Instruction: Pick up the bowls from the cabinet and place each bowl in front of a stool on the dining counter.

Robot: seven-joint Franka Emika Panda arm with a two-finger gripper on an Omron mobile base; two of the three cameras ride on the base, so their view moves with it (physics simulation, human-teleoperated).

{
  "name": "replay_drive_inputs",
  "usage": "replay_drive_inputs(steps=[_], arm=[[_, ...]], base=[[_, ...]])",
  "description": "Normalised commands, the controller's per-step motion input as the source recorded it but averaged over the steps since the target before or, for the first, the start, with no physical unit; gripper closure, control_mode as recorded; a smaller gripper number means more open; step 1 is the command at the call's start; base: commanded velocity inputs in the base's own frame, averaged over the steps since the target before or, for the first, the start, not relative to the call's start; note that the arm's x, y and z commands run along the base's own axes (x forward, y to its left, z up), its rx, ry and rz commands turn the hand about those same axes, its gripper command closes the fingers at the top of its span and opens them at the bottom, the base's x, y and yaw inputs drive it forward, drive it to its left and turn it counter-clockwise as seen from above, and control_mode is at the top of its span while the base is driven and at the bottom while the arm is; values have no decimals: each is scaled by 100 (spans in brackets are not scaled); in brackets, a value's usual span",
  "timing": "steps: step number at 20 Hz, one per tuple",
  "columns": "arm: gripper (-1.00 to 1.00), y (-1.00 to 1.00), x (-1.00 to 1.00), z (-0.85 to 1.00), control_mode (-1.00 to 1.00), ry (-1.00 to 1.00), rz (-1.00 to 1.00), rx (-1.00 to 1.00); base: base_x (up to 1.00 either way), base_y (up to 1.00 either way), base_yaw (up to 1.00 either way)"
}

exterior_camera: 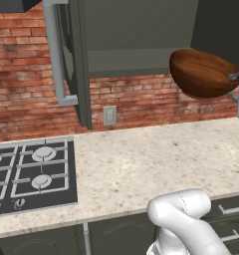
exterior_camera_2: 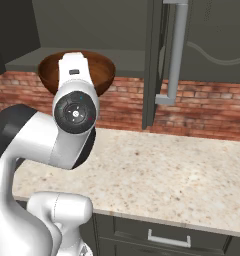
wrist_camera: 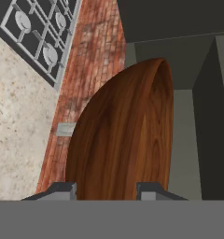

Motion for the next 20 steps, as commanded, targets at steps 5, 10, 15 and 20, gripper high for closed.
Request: replay_drive_inputs(steps=[5,10,15,20], arm=[[100,0,-100,-42,-100,-1,0,0],[100,1,-90,-42,-100,0,0,-5],[100,7,-24,-9,-100,3,5,-13],[100,8,-1,-21,-100,7,5,-12]], base=[[0,0,0],[0,0,0],[0,0,0],[0,0,0]])
